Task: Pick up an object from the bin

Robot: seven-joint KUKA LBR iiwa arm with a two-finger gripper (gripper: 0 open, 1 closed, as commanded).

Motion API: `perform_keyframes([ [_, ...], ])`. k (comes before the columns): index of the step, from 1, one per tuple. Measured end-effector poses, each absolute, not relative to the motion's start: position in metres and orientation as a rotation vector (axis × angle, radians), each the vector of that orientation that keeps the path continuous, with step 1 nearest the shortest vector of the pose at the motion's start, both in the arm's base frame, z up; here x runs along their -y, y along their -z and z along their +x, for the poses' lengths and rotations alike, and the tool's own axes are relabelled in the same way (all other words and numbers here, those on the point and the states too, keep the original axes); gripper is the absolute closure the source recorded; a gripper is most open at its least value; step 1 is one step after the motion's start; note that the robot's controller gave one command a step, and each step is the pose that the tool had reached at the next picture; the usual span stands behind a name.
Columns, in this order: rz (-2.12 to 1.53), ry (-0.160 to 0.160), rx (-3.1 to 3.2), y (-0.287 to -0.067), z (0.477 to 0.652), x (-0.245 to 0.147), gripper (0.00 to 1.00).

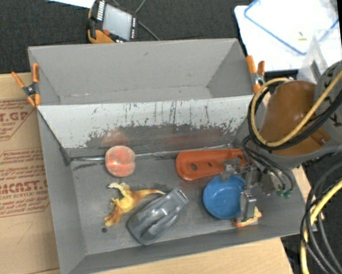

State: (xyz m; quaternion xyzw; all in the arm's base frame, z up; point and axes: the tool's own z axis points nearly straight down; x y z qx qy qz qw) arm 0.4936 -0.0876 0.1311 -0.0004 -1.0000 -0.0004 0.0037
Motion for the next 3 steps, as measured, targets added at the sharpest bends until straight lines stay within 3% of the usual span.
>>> perform_keyframes([
  [1,0.002,0.0,3.141,-0.135,0.495,0.087,0.0],
  [2,0.068,0.006,3.139,-0.073,0.541,0.137,0.0],
  [3,-0.069,0.015,3.15,-0.073,0.536,0.145,0.0],
])
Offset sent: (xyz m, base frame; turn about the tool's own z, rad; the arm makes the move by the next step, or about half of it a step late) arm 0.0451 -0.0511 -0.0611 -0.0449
